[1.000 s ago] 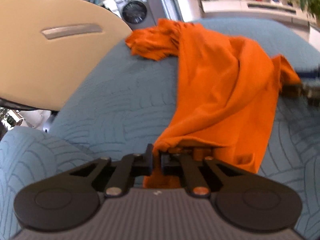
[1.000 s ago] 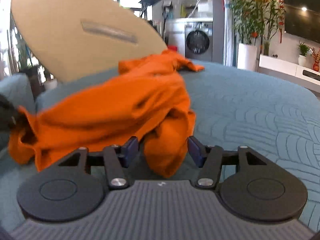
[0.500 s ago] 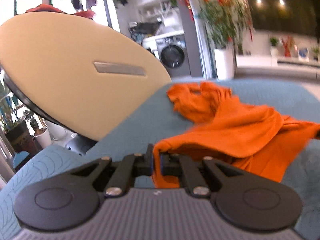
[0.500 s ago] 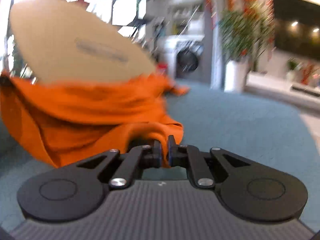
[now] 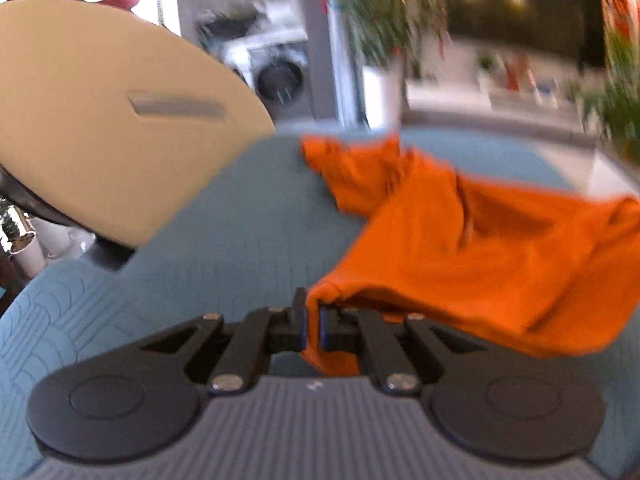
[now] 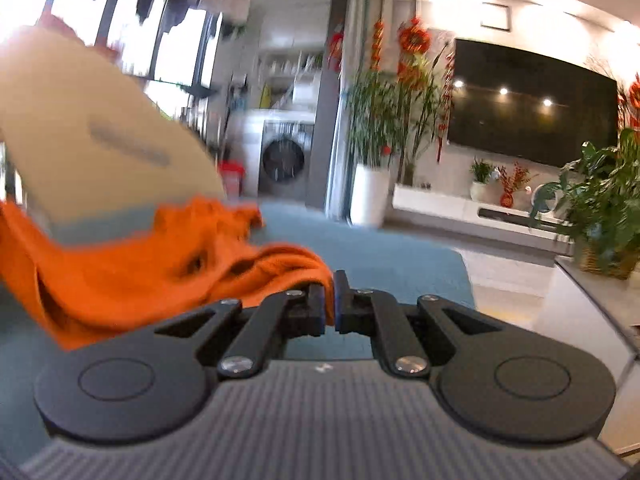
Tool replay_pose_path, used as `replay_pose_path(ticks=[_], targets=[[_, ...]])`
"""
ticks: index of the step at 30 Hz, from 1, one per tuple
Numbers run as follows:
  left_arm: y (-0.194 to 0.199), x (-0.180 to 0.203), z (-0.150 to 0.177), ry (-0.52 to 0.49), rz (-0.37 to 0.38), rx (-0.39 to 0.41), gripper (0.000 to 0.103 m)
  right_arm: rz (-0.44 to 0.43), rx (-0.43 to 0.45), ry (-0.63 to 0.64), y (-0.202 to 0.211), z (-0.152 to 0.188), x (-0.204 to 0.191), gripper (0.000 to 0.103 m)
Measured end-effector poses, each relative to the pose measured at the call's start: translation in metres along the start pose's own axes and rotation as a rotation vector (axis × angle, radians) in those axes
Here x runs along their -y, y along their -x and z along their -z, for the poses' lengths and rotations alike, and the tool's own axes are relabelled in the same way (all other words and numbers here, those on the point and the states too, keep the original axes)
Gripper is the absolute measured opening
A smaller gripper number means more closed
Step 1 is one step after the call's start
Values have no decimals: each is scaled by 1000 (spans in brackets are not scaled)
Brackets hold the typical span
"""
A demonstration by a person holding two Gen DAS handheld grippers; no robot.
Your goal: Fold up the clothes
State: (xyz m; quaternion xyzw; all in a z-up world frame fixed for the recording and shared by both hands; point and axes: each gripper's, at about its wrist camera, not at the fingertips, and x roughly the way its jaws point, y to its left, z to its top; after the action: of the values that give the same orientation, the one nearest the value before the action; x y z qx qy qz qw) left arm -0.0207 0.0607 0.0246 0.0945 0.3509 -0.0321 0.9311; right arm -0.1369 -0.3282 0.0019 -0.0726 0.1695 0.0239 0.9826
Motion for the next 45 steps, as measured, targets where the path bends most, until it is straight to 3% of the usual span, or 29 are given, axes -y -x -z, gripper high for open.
replay_pose_path(ticks=[2, 4, 7, 9, 11, 12, 13, 14, 19, 23, 25, 26, 28, 32, 35, 39, 42, 45], targets=[[-13, -3, 14, -56, 36, -115, 7, -51, -144, 54, 3, 19, -8, 4], [-26, -6, 25, -80, 25, -162, 9, -81, -205, 89, -1, 24, -13, 5], [-31, -6, 32, -112, -7, -164, 19, -92, -253, 128, -10, 19, -19, 5], [-30, -6, 34, -131, -24, -148, 25, -68, -228, 123, -10, 13, -18, 10], [-21, -5, 29, -145, -15, -100, 41, -62, -207, 105, -12, 6, -17, 38], [-18, -5, 28, -149, -9, -90, 49, -64, -202, 102, -15, 4, -15, 61], [-17, -5, 26, -149, -3, -76, 52, -68, -198, 103, -22, 2, -13, 73], [-15, -2, 24, -148, -2, -63, 55, -72, -194, 104, -29, 1, -10, 74], [-11, 3, 2, -133, -18, -11, 58, -134, -267, 59, -92, 9, 10, 74], [-15, 8, -13, -101, -8, 28, 77, -192, -367, -42, -134, 30, 25, 74], [-30, 12, -16, -108, -20, 16, 79, -236, -426, -108, -148, 40, 29, 74], [-38, 14, -16, -113, -26, 4, 79, -246, -429, -118, -150, 41, 29, 67], [-60, 20, -14, -121, -41, -32, 79, -307, -417, -116, -145, 38, 22, 17], [-82, 32, -11, -157, -65, -61, 78, -321, -373, 2, -123, 31, 0, 16], [-90, 38, -13, -190, -63, -54, 82, -263, -300, 139, -90, 20, -13, 16], [-109, 38, -12, -235, -83, -110, 82, -214, -242, 210, -57, 3, -17, 15], [-116, 37, -8, -257, -84, -147, 78, -152, -279, 304, -27, -11, -24, 13], [-115, 40, 2, -303, -34, -189, 71, -122, -332, 333, -7, -18, -23, 9]])
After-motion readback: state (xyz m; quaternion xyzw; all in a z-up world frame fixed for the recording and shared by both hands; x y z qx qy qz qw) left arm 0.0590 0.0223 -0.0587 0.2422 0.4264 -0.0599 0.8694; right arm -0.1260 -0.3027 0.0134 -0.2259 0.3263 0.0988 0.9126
